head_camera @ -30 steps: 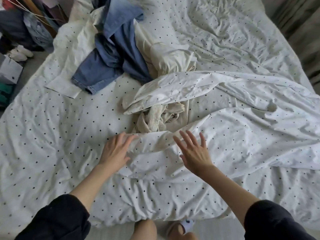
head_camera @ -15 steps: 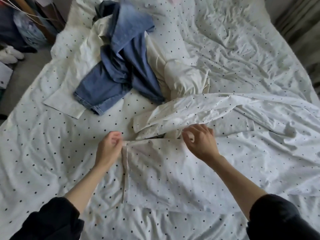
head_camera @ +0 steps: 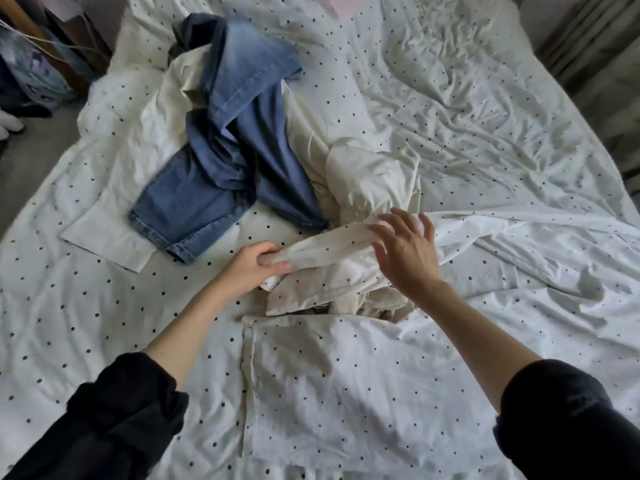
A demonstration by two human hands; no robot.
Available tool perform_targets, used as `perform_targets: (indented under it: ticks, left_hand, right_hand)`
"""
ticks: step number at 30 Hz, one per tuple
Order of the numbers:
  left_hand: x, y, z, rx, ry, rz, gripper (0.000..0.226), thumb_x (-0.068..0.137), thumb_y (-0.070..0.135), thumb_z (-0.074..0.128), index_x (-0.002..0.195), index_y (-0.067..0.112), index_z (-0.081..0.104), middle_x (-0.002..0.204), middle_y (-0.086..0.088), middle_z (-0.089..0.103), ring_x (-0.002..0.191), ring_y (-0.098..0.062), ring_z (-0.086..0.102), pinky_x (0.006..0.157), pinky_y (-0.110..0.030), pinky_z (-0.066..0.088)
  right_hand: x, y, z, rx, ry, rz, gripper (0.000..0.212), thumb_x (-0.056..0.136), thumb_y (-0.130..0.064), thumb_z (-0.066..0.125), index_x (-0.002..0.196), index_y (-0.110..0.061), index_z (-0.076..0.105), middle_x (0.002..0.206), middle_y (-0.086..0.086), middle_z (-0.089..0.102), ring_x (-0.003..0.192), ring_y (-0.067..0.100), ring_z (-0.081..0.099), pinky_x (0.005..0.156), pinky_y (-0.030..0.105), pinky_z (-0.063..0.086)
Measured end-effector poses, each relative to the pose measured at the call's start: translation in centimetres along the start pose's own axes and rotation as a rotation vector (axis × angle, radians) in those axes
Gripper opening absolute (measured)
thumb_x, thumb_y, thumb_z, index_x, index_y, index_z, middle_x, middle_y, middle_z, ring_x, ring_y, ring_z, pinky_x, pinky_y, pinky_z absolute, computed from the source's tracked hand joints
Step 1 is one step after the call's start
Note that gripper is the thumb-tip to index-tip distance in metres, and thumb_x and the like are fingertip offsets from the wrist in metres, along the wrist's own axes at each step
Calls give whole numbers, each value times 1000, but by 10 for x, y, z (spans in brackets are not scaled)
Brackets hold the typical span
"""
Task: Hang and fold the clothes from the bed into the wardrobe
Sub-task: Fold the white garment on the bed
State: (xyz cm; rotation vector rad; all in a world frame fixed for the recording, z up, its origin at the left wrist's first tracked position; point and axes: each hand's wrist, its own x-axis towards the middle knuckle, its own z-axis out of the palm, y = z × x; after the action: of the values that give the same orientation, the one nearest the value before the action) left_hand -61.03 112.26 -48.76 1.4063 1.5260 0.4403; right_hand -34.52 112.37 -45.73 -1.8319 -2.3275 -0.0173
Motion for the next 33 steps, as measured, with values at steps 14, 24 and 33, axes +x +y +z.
perform_targets:
  ticks: [14, 24, 33]
  left_hand:
    - [43, 52, -53, -708, 488, -52, 10, 90, 7, 60, 98, 11, 63, 91, -4, 66, 83, -15, 63, 79, -31, 53]
    - [23, 3, -11, -586, 101, -552, 33, 84, 32, 68, 97, 3, 61, 89, -12, 65, 77, -21, 61, 72, -28, 50]
    - [14, 19, -3, -287, 309, -457, 28, 100, 26, 38, 116, 7, 50, 94, -9, 55, 79, -24, 52, 64, -30, 42]
  right_hand:
    - [4, -19, -2, 100, 269, 118, 32, 87, -34, 47, 112, -16, 54, 116, 7, 60, 103, 22, 52, 89, 41, 39]
    - [-52, -25, 32, -21, -55, -101, 36, 79, -31, 69, 112, -18, 65, 122, 7, 62, 117, 27, 57, 92, 49, 46]
    - [-24, -50, -1, 153, 206, -120, 12, 82, -13, 58, 77, -13, 68, 68, 0, 66, 61, 22, 61, 51, 30, 45]
